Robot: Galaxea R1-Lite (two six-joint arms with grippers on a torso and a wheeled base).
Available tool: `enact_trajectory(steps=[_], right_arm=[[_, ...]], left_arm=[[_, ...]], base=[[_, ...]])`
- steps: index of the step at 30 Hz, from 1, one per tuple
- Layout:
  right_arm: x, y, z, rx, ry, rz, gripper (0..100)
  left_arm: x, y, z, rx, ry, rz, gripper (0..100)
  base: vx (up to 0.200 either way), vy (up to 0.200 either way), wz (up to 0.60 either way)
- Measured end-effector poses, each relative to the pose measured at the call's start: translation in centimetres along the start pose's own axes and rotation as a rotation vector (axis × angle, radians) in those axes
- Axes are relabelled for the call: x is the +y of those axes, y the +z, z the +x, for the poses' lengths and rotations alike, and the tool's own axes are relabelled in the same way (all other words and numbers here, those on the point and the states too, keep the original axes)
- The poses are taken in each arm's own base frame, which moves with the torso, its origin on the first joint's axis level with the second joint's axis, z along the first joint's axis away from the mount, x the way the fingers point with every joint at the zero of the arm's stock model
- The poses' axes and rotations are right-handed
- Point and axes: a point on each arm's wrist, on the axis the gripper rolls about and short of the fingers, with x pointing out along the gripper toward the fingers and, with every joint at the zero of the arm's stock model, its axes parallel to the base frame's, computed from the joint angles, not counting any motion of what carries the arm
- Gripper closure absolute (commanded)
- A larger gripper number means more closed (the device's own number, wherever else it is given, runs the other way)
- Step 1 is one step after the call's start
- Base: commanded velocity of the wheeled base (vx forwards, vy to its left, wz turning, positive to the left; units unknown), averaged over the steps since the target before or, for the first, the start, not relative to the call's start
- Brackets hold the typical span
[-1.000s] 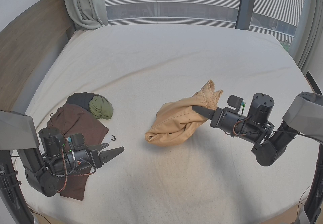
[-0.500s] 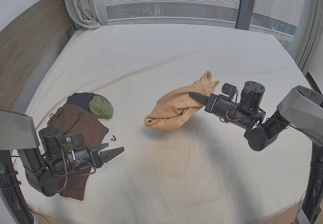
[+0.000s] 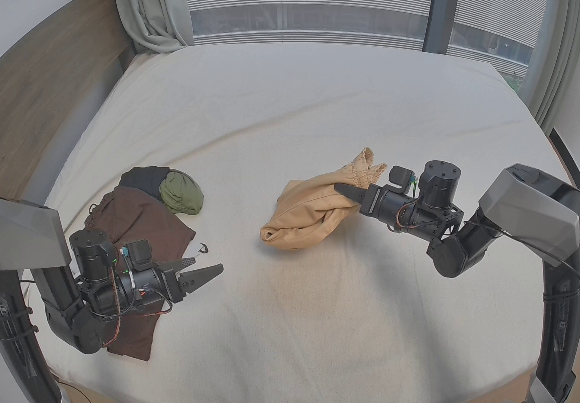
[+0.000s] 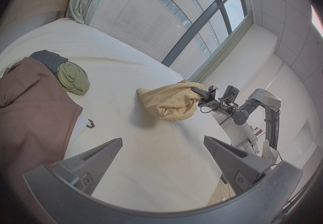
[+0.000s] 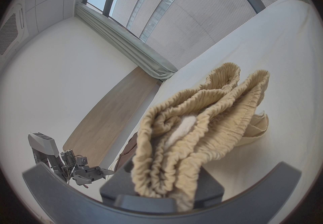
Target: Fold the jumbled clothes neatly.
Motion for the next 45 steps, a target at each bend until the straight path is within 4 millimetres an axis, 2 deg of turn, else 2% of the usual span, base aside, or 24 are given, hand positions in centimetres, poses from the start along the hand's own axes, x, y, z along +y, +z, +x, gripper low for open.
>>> enact_trajectory(steps=[6, 16, 32, 37, 45], right_arm=[[-0.3, 0.9, 0.4, -0.016, -0.002, -0.006, 100], [-0.7, 4.1, 1.9, -0.063, -0.001, -0.025, 100], [0.4, 8.0, 4.1, -0.122, 0.029, -0.059, 100], [-1.3, 6.8, 5.2, -0.106, 0.013, -0.055, 100], [-6.1, 2.2, 5.6, -0.018, -0.07, -0.052, 100]], left_arm=[[0.0, 0.0, 0.0, 0.0, 0.0, 0.0, 0], [0.1, 0.0, 0.0, 0.002, 0.0, -0.002, 0], [0.1, -0.2, 0.1, 0.007, -0.001, -0.005, 0], [0.1, -0.2, 0.1, 0.008, -0.002, -0.005, 0], [0.2, -0.3, 0.2, 0.011, 0.0, -0.007, 0]], base=[[0.0, 0.0, 0.0], [0.0, 0.0, 0.0], [0.0, 0.0, 0.0], [0.0, 0.0, 0.0], [0.0, 0.0, 0.0]])
